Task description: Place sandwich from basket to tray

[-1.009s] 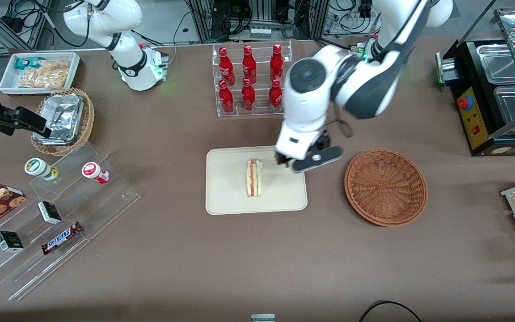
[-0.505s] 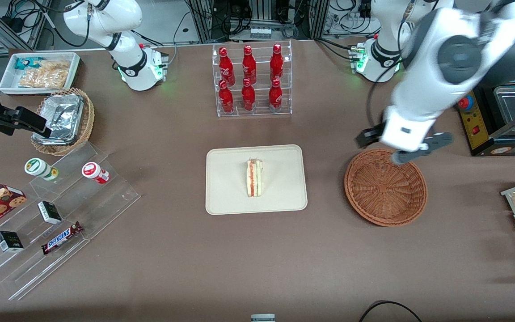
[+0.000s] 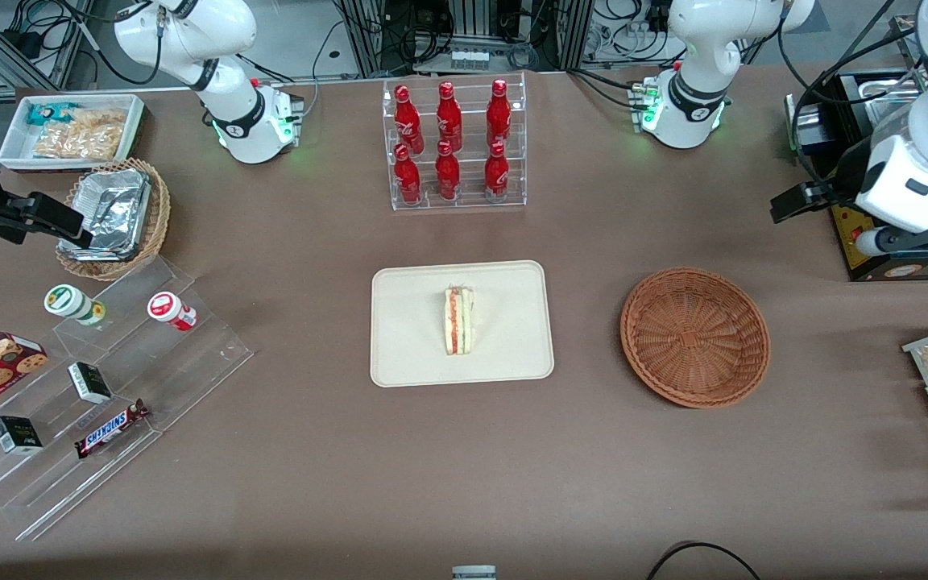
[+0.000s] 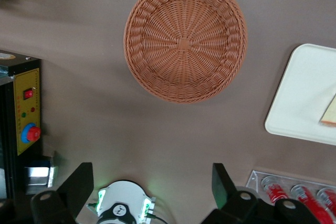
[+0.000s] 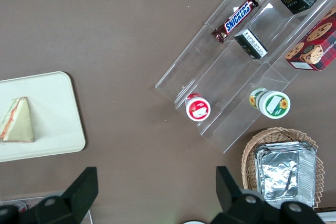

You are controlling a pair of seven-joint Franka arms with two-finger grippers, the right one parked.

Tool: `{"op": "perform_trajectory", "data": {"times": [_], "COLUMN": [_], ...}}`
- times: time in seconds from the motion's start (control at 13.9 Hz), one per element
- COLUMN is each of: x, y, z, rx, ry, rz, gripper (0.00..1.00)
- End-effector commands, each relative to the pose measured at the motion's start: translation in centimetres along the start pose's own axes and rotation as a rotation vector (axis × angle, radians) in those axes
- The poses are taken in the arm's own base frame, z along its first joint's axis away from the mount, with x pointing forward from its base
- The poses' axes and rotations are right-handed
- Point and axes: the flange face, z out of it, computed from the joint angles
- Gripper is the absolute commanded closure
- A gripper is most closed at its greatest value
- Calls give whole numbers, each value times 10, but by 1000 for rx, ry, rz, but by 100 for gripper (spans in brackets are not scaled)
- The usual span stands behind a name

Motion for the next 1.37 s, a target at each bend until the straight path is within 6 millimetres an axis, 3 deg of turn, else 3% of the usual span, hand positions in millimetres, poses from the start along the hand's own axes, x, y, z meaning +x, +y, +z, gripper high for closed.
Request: {"op": "perform_trajectory", "data": {"times": [0.0, 0.29, 0.5, 0.58, 0.65, 0.94, 1.3], "x": [-19, -1, 10, 21, 24, 25, 11], "y": [-20, -17, -3, -15, -16, -24, -33], "z": [0, -12, -24, -36, -38, -32, -22], "rx": [-20, -38, -23, -24, -28, -27, 32], "ry": [31, 58, 105, 151, 157, 182, 180], "rz": [10, 12, 57, 87, 136, 142, 135], "gripper": [0, 0, 0, 0, 0, 0, 0]}}
